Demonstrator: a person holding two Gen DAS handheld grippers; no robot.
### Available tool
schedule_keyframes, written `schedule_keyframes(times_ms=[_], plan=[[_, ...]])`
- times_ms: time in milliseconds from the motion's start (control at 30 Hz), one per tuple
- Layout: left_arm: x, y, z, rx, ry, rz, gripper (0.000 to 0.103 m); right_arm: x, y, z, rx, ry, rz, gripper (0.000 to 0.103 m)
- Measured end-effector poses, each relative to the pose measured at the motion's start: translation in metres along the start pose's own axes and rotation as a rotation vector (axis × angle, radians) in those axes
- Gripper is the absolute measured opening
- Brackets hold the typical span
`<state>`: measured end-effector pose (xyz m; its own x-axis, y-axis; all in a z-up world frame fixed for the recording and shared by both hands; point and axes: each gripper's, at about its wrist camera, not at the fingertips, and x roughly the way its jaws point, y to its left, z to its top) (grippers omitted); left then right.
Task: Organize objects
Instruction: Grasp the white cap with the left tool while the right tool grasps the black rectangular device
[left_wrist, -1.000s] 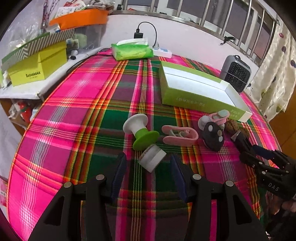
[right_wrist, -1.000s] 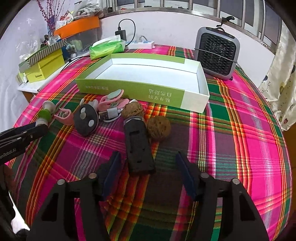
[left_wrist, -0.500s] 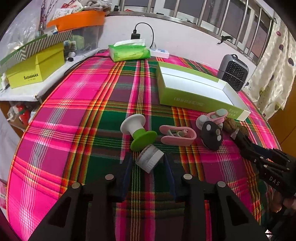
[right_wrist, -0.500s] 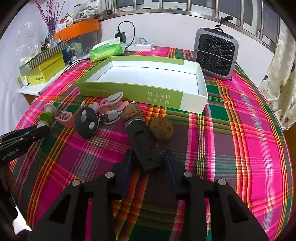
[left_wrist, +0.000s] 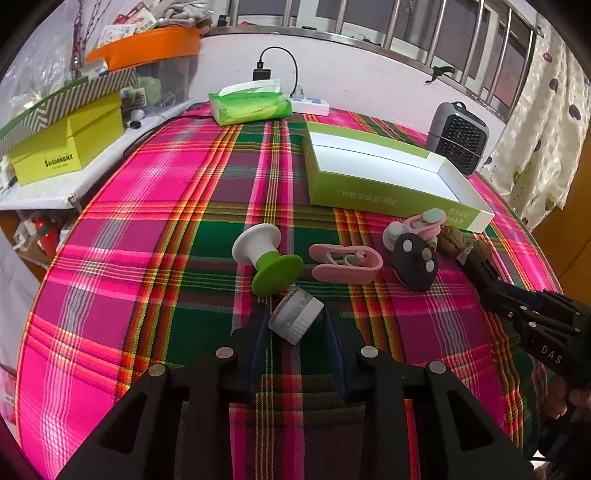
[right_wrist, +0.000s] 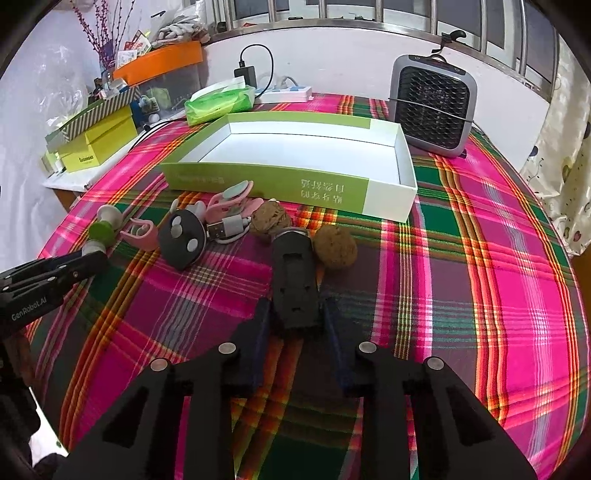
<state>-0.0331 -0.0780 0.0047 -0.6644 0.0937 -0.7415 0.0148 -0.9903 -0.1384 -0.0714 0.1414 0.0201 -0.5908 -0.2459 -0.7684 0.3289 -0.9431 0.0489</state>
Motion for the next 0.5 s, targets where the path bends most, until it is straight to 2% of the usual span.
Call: schedule_keyframes(times_ms=[500], plan=[[-0.014,-0.011,0.005,0.037,-0.032,-0.028,0.028,-0.012,0.002,-0.006,0.024,-0.023,0.048,0.028]])
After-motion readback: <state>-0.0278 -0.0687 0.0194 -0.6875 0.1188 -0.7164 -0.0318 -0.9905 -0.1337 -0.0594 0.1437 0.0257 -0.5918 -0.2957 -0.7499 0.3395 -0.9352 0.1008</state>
